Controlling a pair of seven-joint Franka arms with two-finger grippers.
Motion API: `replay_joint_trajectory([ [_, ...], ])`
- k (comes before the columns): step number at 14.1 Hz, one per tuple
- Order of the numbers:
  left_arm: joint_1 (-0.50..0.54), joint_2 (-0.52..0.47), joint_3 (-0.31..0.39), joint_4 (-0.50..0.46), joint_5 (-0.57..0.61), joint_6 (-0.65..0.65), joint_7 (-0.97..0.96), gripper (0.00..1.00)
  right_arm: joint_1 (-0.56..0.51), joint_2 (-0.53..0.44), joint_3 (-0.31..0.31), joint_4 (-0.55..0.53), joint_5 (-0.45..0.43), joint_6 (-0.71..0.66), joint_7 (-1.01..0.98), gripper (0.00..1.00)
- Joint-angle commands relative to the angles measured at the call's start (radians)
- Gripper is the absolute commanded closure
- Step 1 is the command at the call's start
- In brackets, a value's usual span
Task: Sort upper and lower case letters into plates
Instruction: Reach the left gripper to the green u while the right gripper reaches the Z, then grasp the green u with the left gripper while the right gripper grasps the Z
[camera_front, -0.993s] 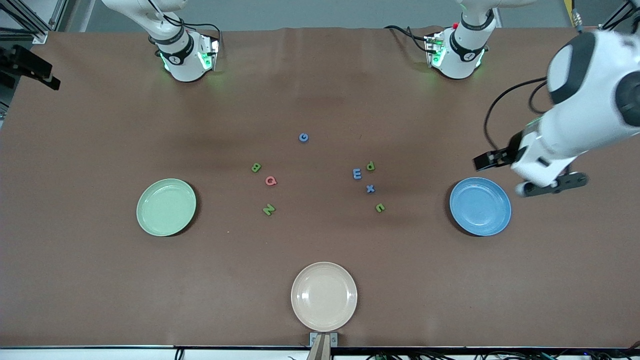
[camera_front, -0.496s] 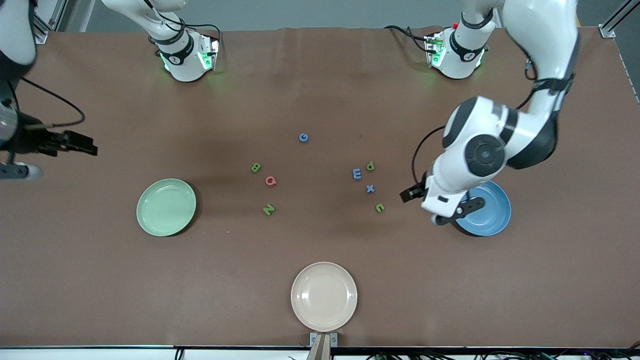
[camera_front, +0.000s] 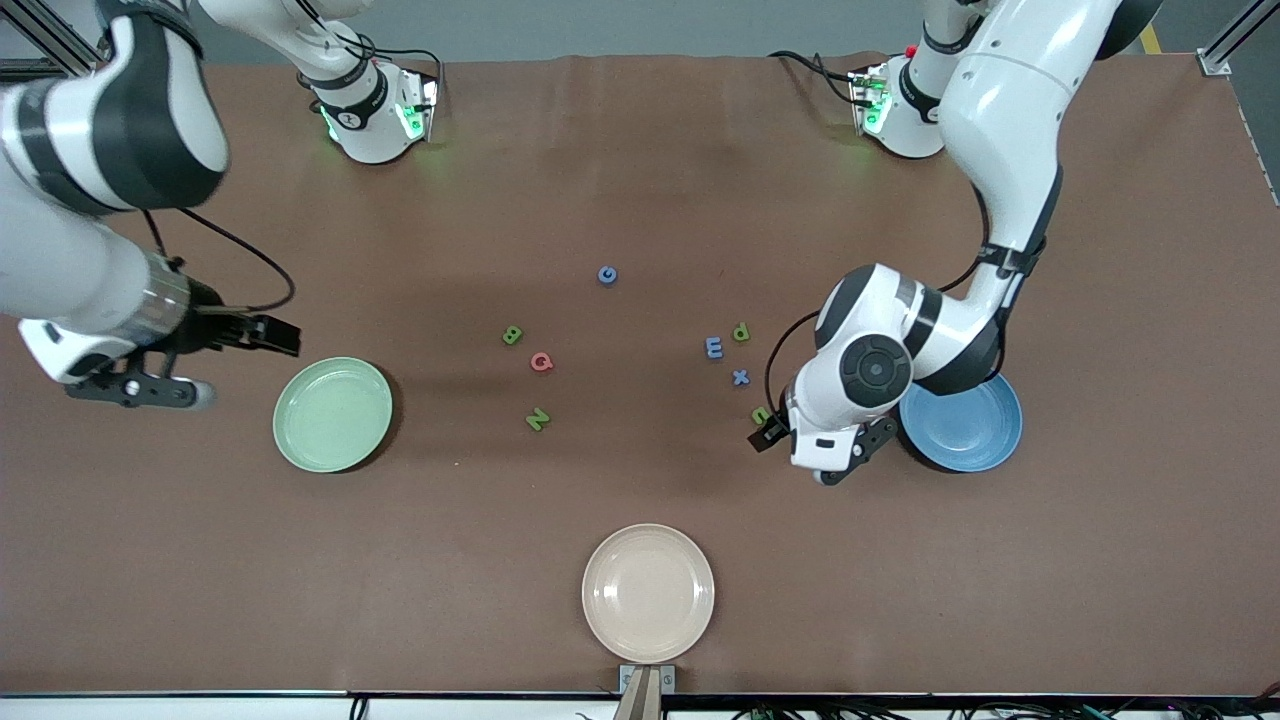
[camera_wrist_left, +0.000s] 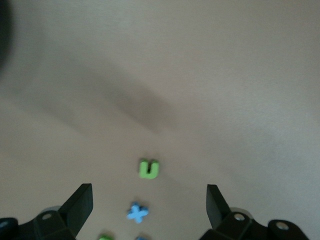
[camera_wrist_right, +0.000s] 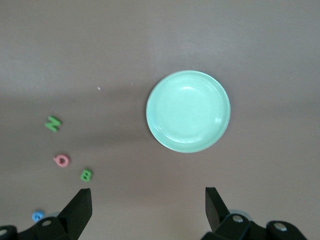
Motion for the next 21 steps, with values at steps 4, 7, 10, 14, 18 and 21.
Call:
replay_joint_trajectory([
  [4, -0.035, 0.06, 0.007, -0.01, 0.111, 0.073, -0.119, 0.0, 0.085, 0.172, -0.005, -0.004, 0.109, 0.16, 0.273, 0.0],
  [7, -0.029, 0.042, 0.005, -0.106, 0.113, 0.143, -0.12, 0.0, 0.182, 0.258, -0.005, -0.01, 0.109, 0.304, 0.538, 0.0],
  [10, -0.034, 0.048, 0.007, -0.136, 0.111, 0.182, -0.121, 0.0, 0.278, 0.321, -0.005, -0.084, 0.107, 0.512, 0.729, 0.0],
  [14, -0.035, 0.048, 0.007, -0.16, 0.113, 0.192, -0.147, 0.1, 0.354, 0.395, -0.008, -0.13, 0.101, 0.683, 0.829, 0.02],
  [18, -0.032, 0.043, 0.005, -0.166, 0.111, 0.192, -0.167, 0.32, 0.371, 0.432, -0.011, -0.154, 0.095, 0.732, 0.831, 0.05],
  [21, -0.034, 0.045, 0.005, -0.166, 0.111, 0.195, -0.169, 0.5, 0.384, 0.45, -0.013, -0.188, 0.092, 0.802, 0.843, 0.18],
])
